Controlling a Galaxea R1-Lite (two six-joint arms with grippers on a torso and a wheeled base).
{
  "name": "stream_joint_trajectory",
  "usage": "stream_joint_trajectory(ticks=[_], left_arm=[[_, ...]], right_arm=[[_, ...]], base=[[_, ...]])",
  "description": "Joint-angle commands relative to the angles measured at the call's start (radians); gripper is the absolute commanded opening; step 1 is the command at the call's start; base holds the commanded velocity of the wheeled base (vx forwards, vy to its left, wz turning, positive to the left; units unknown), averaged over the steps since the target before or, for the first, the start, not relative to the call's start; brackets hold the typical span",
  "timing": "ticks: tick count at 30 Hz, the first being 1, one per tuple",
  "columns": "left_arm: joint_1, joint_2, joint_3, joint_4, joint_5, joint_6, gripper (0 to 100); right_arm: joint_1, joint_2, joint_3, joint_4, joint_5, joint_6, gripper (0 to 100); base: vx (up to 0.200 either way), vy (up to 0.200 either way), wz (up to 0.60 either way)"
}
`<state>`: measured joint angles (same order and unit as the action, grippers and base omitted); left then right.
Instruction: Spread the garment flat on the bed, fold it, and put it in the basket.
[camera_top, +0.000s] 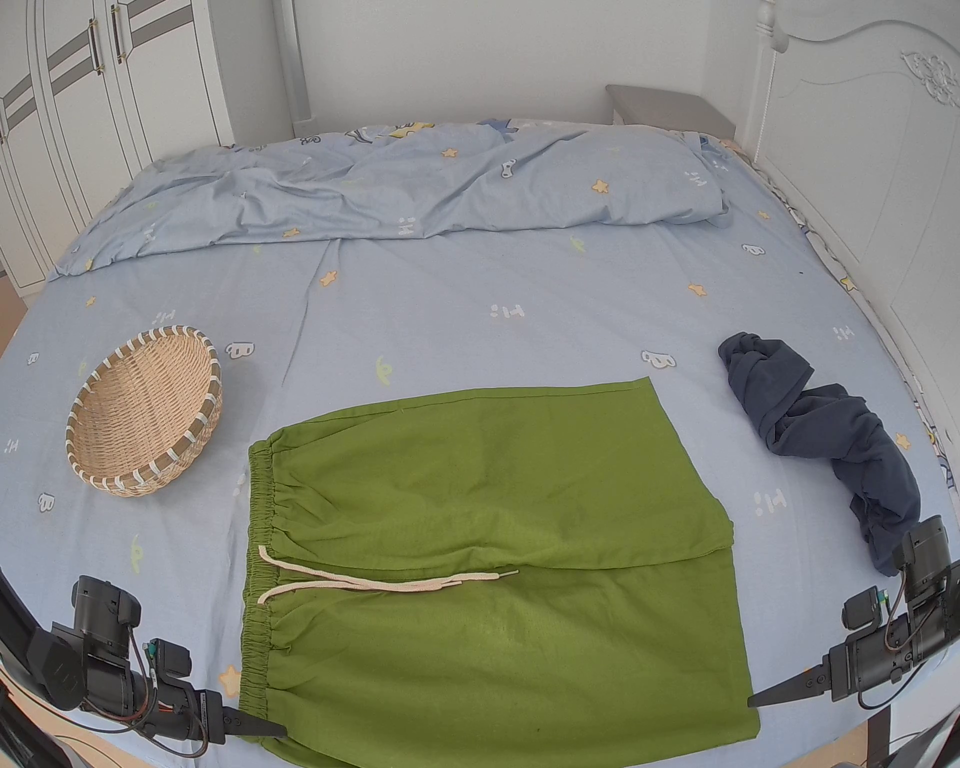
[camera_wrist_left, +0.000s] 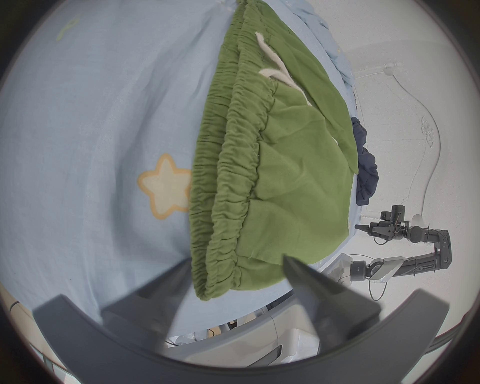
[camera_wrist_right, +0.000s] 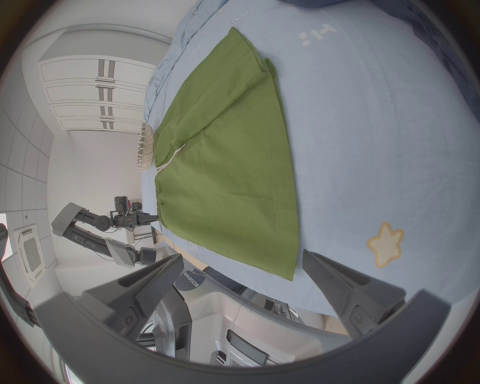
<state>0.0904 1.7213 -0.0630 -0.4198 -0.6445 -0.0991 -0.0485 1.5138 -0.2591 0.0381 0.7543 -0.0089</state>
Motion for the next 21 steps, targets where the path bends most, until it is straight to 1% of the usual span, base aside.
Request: stream_joint_trajectory(ticks=[1, 7, 9, 11, 12, 16, 21], left_arm=[[0.005, 0.014, 0.002, -0.001, -0.001, -0.002, 0], [0.008, -0.005, 0.017, -0.001, -0.001, -0.005, 0], [0.011, -0.022, 0.017, -0.001, -0.001, -0.008, 0], [0.022, -0.037, 0.017, -0.001, -0.001, -0.008, 0], [0.026, -0.043, 0.017, -0.001, -0.003, -0.008, 0], [0.026, -0.045, 0.018, -0.001, -0.003, -0.008, 0], [0.026, -0.046, 0.020, -0.001, -0.003, -0.008, 0]], right_arm=[[0.007, 0.009, 0.015, -0.009, 0.000, 0.000, 100], [0.045, 0.072, 0.035, -0.049, -0.007, 0.003, 100], [0.067, 0.112, 0.046, -0.072, -0.023, 0.010, 100], [0.099, 0.138, 0.061, -0.101, -0.046, 0.012, 100], [0.118, 0.147, 0.080, -0.138, -0.058, 0.012, 100], [0.150, 0.180, 0.100, -0.208, -0.061, 0.021, 100], [0.165, 0.203, 0.104, -0.213, -0.067, 0.023, 100]], base=[[0.000, 0.000, 0.00], [0.000, 0.000, 0.00], [0.000, 0.000, 0.00], [0.000, 0.000, 0.00], [0.000, 0.000, 0.00], [0.000, 0.000, 0.00], [0.000, 0.000, 0.00]])
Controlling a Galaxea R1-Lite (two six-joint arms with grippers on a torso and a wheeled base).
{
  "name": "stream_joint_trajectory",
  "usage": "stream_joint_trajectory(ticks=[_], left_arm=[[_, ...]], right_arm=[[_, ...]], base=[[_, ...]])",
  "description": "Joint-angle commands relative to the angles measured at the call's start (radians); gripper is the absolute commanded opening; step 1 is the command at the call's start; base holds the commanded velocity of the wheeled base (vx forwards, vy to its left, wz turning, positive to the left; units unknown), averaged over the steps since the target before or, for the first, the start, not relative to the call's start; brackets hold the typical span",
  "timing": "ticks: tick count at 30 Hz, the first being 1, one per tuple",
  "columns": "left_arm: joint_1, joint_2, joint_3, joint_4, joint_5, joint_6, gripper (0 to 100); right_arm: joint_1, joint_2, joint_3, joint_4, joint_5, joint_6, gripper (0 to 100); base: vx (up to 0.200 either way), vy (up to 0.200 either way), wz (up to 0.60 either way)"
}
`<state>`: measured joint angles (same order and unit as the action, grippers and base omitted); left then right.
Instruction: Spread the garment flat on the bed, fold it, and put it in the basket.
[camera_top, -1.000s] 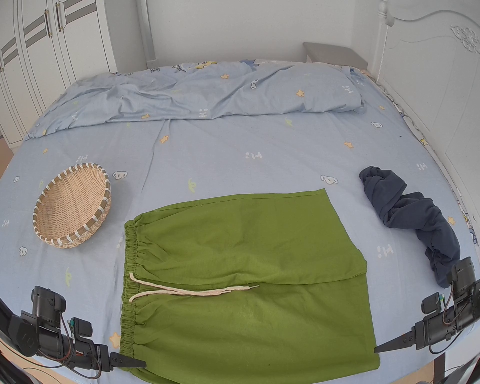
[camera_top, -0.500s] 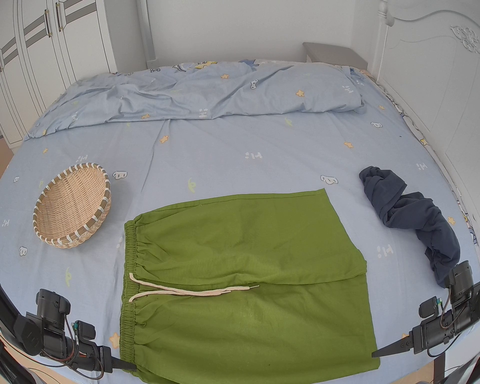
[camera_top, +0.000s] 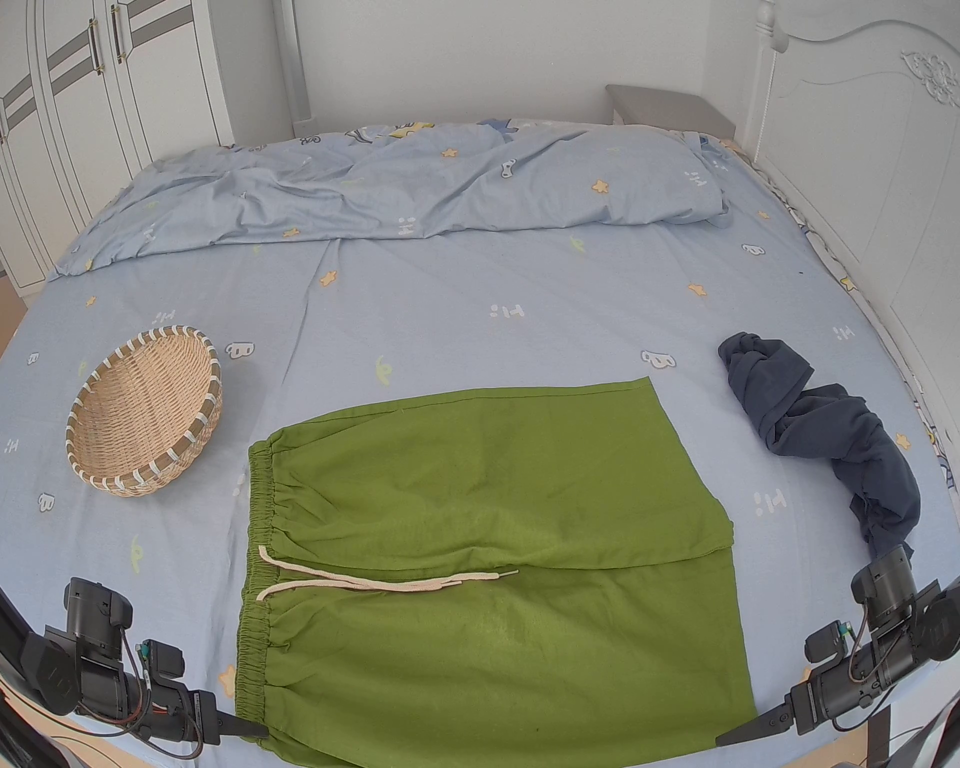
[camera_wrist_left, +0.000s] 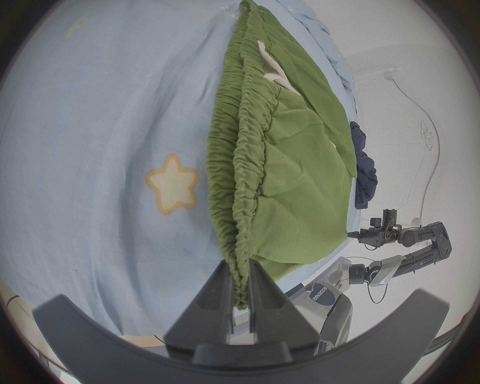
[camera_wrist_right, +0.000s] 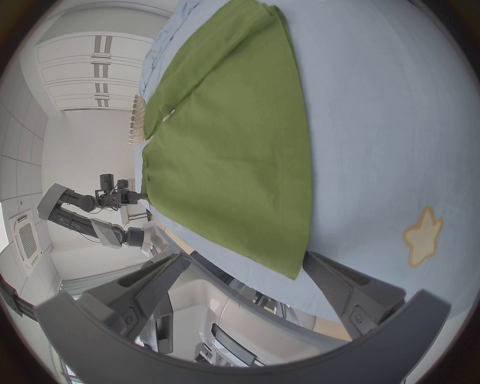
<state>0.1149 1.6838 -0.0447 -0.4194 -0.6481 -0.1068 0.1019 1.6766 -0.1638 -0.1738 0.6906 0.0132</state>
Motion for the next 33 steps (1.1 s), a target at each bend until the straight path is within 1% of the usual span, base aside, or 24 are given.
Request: stream_joint_trajectory(ticks=[1, 6, 9, 10, 13, 25, 26, 33], left_arm=[[0.003, -0.009, 0.002, -0.001, 0.001, -0.001, 0], [0.003, -0.009, 0.002, -0.001, 0.001, -0.001, 0], [0.002, -0.019, 0.002, -0.001, 0.001, -0.001, 0], [0.003, -0.023, 0.003, -0.001, 0.001, -0.001, 0], [0.002, -0.027, 0.006, -0.001, 0.001, -0.001, 0], [0.005, -0.032, 0.006, -0.001, 0.001, -0.001, 0], [0.005, -0.032, 0.008, -0.001, 0.001, 0.001, 0], [0.005, -0.032, 0.006, -0.001, 0.001, 0.001, 0]], right_arm=[[0.015, 0.035, 0.009, 0.002, -0.013, 0.001, 100], [0.013, 0.035, 0.009, 0.007, -0.023, 0.001, 100], [0.027, 0.041, 0.006, 0.005, -0.022, 0.002, 100], [0.051, 0.043, 0.000, 0.004, -0.020, 0.004, 100], [0.058, 0.045, -0.005, 0.004, -0.019, 0.010, 100], [0.051, 0.043, -0.002, 0.007, -0.017, 0.014, 100], [0.050, 0.043, 0.000, 0.007, -0.017, 0.014, 0], [0.048, 0.041, 0.009, 0.007, -0.017, 0.014, 0]], base=[[0.000, 0.000, 0.00], [0.000, 0.000, 0.00], [0.000, 0.000, 0.00], [0.000, 0.000, 0.00], [0.000, 0.000, 0.00], [0.000, 0.000, 0.00], [0.000, 0.000, 0.00], [0.000, 0.000, 0.00]])
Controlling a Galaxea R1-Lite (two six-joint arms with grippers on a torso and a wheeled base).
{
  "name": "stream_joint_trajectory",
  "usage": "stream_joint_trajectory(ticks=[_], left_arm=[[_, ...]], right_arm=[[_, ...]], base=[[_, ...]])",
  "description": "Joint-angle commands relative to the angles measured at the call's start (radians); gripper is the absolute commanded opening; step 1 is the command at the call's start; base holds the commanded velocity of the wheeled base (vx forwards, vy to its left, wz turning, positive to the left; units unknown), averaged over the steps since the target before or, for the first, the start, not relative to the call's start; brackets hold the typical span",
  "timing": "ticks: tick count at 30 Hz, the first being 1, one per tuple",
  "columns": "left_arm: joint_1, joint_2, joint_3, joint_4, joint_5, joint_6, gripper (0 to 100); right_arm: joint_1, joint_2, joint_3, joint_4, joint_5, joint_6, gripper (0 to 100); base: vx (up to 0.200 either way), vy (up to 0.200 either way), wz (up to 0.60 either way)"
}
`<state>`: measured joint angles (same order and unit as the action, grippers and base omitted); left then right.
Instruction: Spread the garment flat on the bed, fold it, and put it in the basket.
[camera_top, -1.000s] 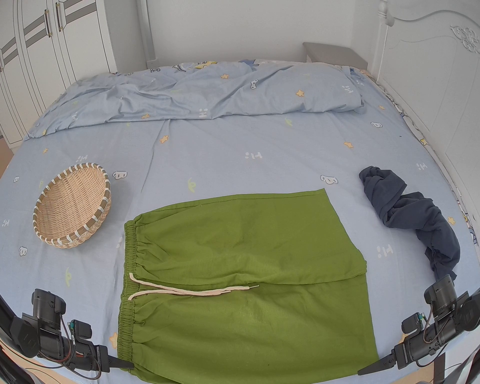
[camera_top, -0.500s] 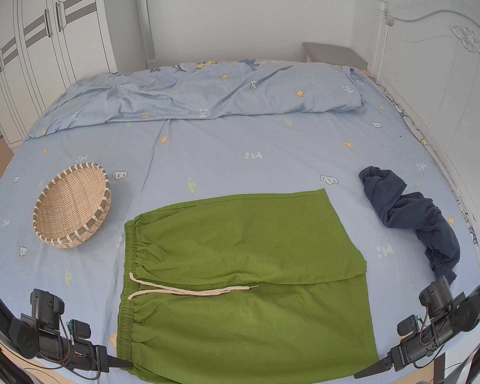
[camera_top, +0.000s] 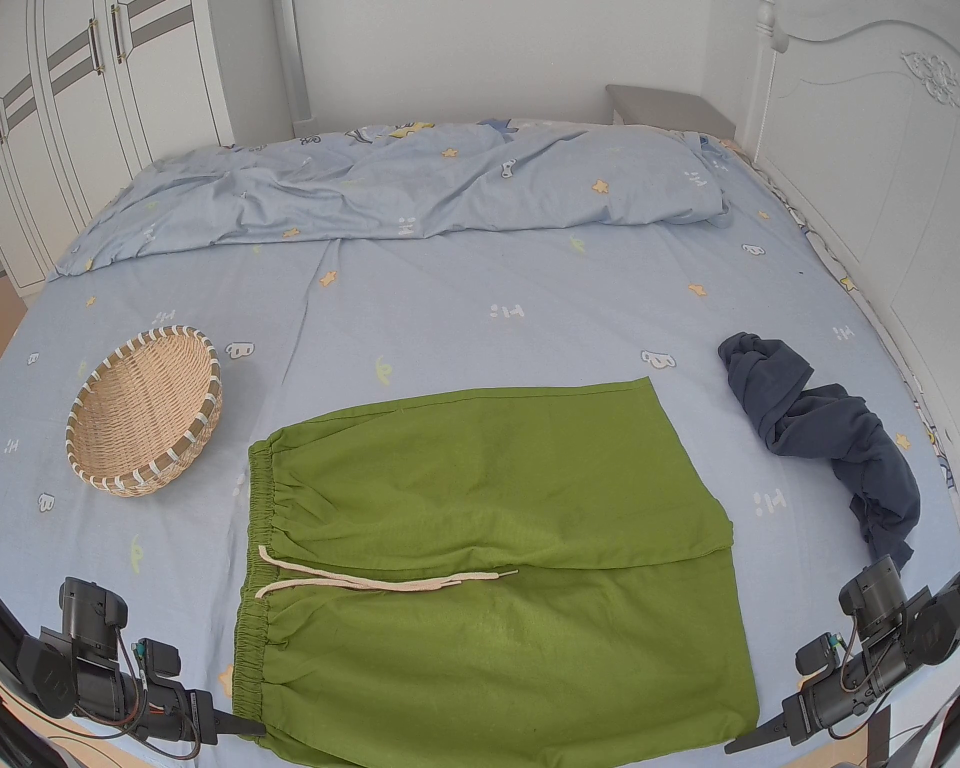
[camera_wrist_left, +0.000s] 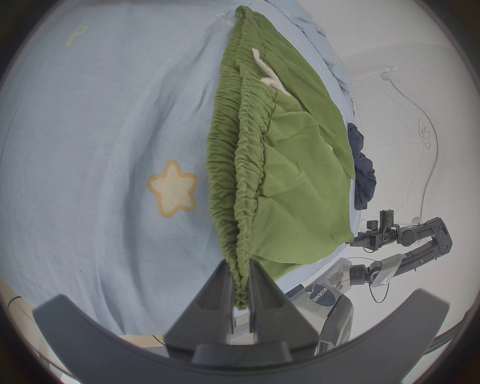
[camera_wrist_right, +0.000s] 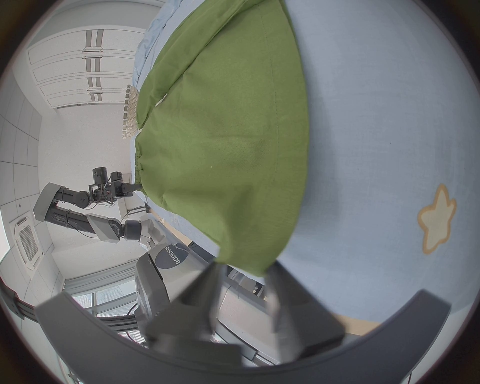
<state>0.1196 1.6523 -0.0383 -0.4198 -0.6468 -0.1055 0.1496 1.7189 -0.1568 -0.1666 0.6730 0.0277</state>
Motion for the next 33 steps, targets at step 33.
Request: stream_joint_trajectory(ticks=[33], left_arm=[[-0.058, -0.217, -0.302, 0.082, 0.003, -0.424, 0]], right_arm=[[-0.045, -0.249, -0.560, 0.366, 0.002, 0.129, 0]], base=[[0.000, 0.000, 0.00]])
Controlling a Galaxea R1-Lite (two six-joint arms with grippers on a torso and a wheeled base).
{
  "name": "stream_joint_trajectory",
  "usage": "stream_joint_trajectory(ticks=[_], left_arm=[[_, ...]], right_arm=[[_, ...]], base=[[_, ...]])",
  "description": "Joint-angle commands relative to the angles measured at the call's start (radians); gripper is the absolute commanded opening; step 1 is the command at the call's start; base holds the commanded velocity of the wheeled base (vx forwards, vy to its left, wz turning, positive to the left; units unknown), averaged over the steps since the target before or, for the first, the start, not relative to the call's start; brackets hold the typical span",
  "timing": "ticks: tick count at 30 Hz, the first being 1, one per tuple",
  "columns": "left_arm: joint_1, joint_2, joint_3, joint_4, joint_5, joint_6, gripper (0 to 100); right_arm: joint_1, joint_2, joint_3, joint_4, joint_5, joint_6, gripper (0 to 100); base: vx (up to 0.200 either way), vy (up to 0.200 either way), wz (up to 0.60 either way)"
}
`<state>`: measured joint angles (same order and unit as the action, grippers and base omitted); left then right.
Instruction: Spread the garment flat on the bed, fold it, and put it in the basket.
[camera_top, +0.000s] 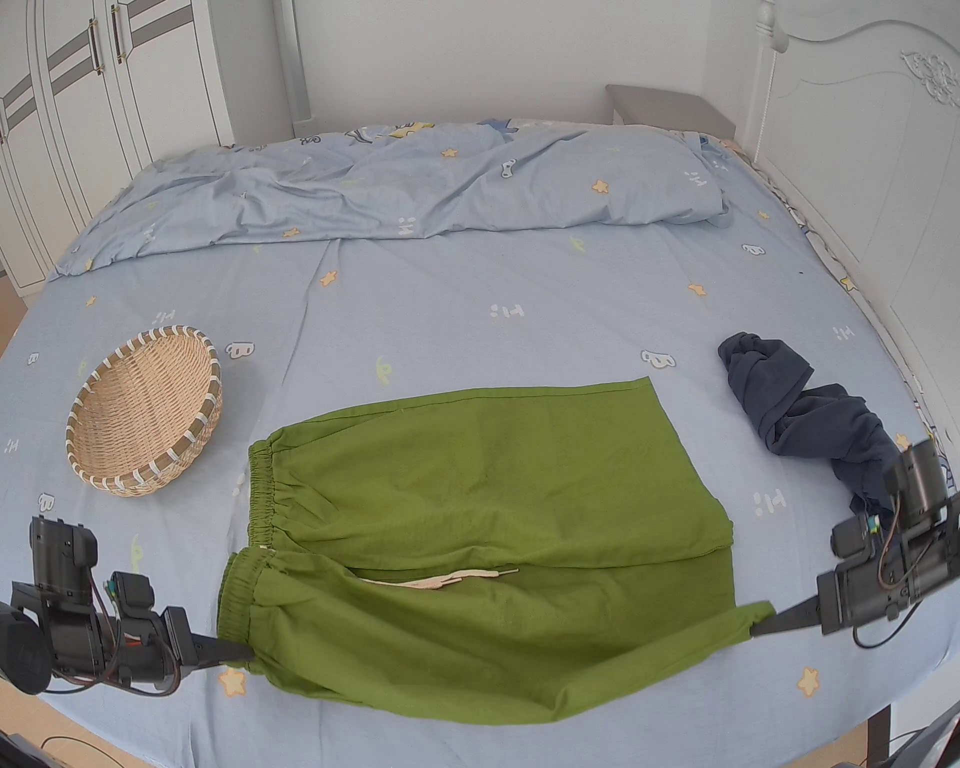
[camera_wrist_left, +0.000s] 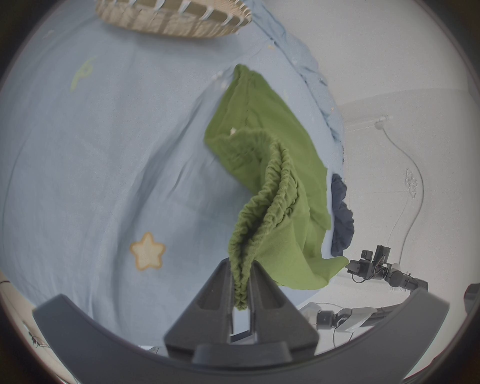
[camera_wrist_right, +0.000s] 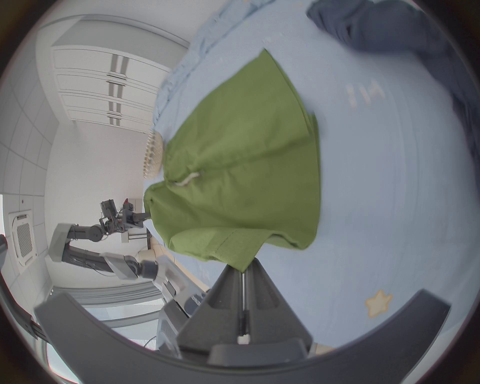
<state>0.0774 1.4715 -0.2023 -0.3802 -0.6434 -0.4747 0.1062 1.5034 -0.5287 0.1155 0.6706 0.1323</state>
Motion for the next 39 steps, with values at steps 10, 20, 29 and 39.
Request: stream_joint_trajectory(ticks=[10, 20, 29, 39], left_arm=[[-0.016, 0.039, -0.378, 0.158, 0.001, -0.130, 0], [-0.005, 0.231, -0.611, 0.175, 0.008, -0.133, 0], [-0.001, 0.280, -0.684, 0.222, 0.011, -0.147, 0], [0.018, 0.328, -0.736, 0.219, 0.011, -0.147, 0]], right_arm=[[-0.006, 0.060, -0.396, 0.087, 0.003, 0.081, 0], [0.007, 0.265, -0.803, 0.182, -0.005, 0.153, 0], [0.006, 0.399, -1.077, 0.302, -0.013, 0.153, 0], [0.007, 0.540, -1.254, 0.363, -0.052, 0.153, 0]], base=[[0.000, 0.000, 0.00], [0.000, 0.000, 0.00], [0.000, 0.000, 0.00], [0.000, 0.000, 0.00]])
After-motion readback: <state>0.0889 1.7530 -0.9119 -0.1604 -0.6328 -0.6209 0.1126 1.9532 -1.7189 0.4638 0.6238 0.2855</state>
